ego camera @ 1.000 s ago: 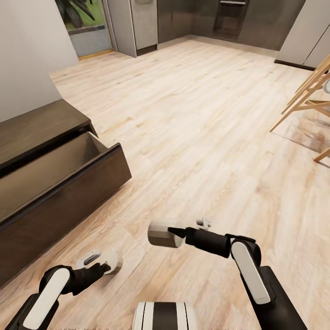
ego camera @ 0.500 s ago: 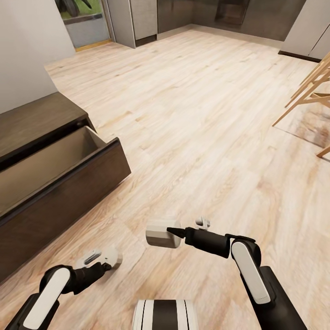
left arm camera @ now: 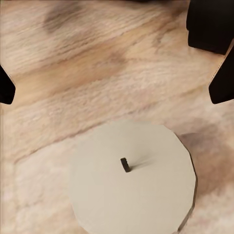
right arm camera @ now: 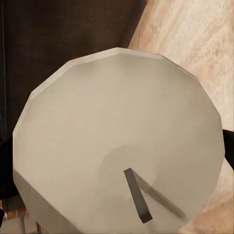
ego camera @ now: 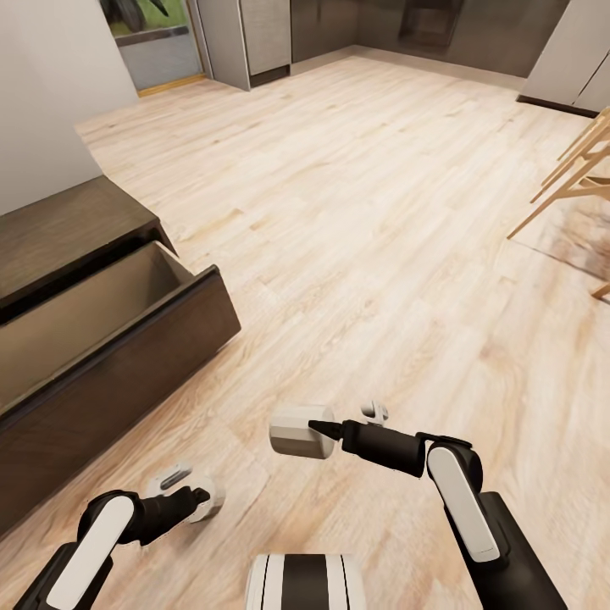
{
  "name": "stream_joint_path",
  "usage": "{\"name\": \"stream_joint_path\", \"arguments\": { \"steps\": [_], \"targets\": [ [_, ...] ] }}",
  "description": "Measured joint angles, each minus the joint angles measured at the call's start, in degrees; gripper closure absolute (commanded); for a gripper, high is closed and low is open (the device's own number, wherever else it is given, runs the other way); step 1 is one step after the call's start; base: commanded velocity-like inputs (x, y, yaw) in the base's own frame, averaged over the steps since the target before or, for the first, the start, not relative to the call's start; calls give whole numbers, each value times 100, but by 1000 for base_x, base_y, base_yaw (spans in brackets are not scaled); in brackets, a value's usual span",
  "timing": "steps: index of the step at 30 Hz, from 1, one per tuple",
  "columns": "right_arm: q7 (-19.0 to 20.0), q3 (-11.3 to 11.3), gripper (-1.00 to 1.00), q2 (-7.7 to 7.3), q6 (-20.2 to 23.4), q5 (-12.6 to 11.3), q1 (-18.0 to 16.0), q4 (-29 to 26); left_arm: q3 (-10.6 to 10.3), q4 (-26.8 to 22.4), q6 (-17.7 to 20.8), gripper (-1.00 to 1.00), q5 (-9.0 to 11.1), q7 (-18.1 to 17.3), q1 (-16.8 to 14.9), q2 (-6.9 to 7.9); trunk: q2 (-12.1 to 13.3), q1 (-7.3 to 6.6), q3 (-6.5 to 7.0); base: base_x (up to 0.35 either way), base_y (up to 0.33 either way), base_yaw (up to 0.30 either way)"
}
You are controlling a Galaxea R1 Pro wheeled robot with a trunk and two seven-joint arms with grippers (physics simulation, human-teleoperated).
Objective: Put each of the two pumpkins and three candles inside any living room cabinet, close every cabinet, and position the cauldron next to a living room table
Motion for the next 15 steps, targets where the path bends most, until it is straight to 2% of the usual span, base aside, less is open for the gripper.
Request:
{"name": "stream_joint_path", "arguments": {
  "steps": [7, 15],
  "targets": [
    [1, 0, 100, 1, -2, -3, 1, 3, 0, 2, 1, -100, 4, 1, 0, 0, 0, 0, 0, 147, 104, 0],
    [0, 0, 100, 3, -2, -1, 1, 3, 0, 15, 0, -100, -5, 3, 0, 0, 0, 0, 0, 77, 44, 0]
  ]
}}
